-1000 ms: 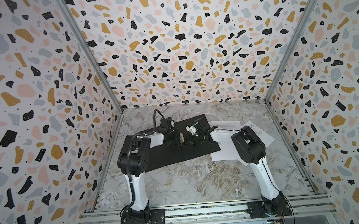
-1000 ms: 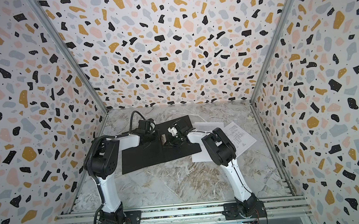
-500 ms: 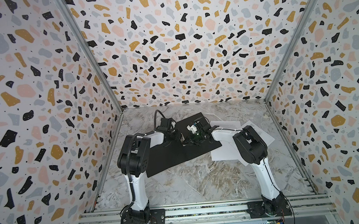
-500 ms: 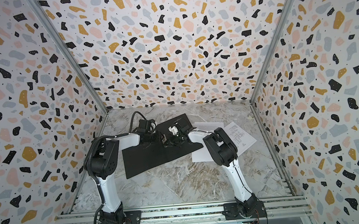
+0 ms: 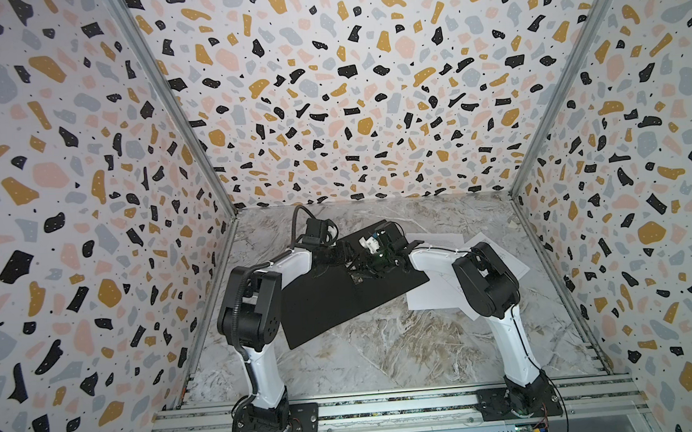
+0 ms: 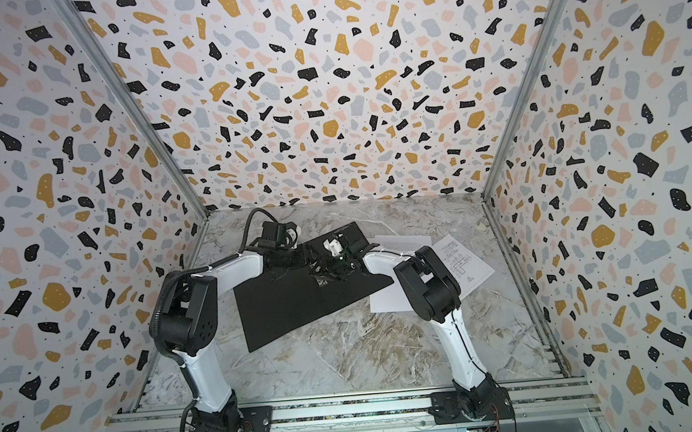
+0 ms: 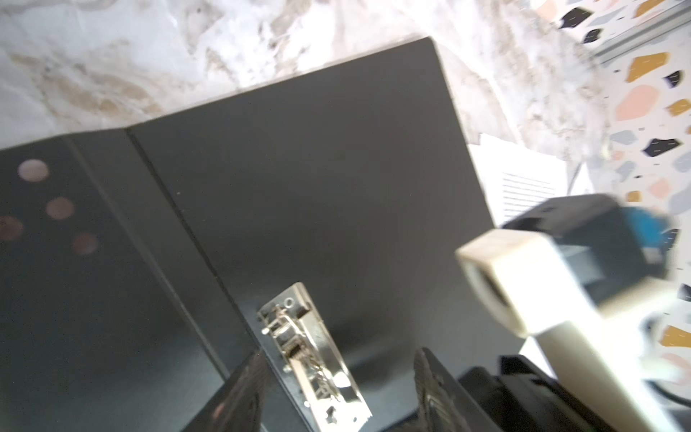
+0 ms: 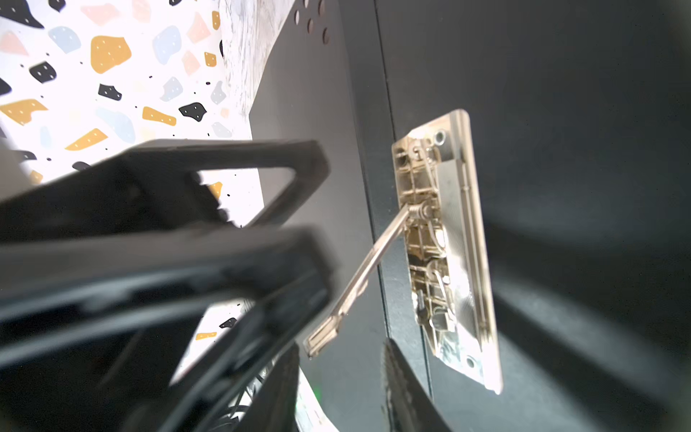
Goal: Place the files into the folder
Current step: 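Pull the clip lever up with the right gripper to open the clip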
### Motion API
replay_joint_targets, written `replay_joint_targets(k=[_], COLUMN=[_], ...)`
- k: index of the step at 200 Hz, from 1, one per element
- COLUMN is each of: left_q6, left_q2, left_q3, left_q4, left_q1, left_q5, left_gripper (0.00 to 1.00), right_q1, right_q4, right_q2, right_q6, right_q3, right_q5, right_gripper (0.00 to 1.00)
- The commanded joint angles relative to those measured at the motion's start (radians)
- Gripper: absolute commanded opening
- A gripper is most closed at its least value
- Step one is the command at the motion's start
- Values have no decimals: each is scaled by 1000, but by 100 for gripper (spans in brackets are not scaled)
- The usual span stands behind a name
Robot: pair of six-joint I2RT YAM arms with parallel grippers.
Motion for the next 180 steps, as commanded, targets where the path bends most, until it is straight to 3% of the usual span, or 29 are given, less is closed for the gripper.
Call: replay_joint_targets(k=[1,35,83,137,180], left_q6=[-57,-117,-243,-409,-495], left_q2=[-52,-108,-199,-269,-257], left_q3=[-24,-88,-233,-370,-393], left_q4=[25,59,163,324,424], left_q1=[7,7,5,-17,-42], left_q5=[61,86,129,167,174], left_gripper=[67,70,78,88,89], right_q1=[5,-11,-68,-173,-228], right_q4=[14,72,160,110,37], right_q2=[-96,-150,-230,-287,-313], right_q6=[-9,-16,-34,-123,-201], right_q3=[-27,-86,-213,-350,-388], right_q5=[-8,-2,-10,20,63], right_gripper=[45,55,58,60,61])
